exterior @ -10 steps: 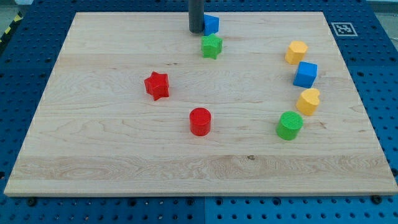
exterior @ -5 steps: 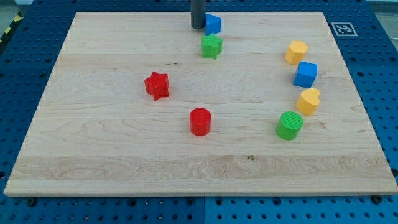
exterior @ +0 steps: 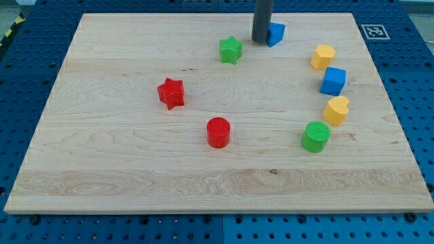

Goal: Place the blue triangle above the yellow hexagon

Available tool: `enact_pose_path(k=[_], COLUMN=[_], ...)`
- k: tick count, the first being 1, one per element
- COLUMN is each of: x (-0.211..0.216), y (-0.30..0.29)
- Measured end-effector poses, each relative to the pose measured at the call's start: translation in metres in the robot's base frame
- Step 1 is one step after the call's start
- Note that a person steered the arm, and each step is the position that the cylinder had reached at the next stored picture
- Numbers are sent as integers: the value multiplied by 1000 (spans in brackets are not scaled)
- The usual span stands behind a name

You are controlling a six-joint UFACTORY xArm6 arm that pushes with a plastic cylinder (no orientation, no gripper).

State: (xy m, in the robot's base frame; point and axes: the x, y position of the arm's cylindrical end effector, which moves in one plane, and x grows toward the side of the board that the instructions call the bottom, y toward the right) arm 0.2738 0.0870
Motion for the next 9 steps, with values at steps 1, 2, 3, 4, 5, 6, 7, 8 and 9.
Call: enact_pose_path(k=[1,2,3,4,5,6,7,8,9], x=[0,-8,-28,-37,-37,-37,-37,-37,-37], y=[9,24,31,44,64,80,80,99,121])
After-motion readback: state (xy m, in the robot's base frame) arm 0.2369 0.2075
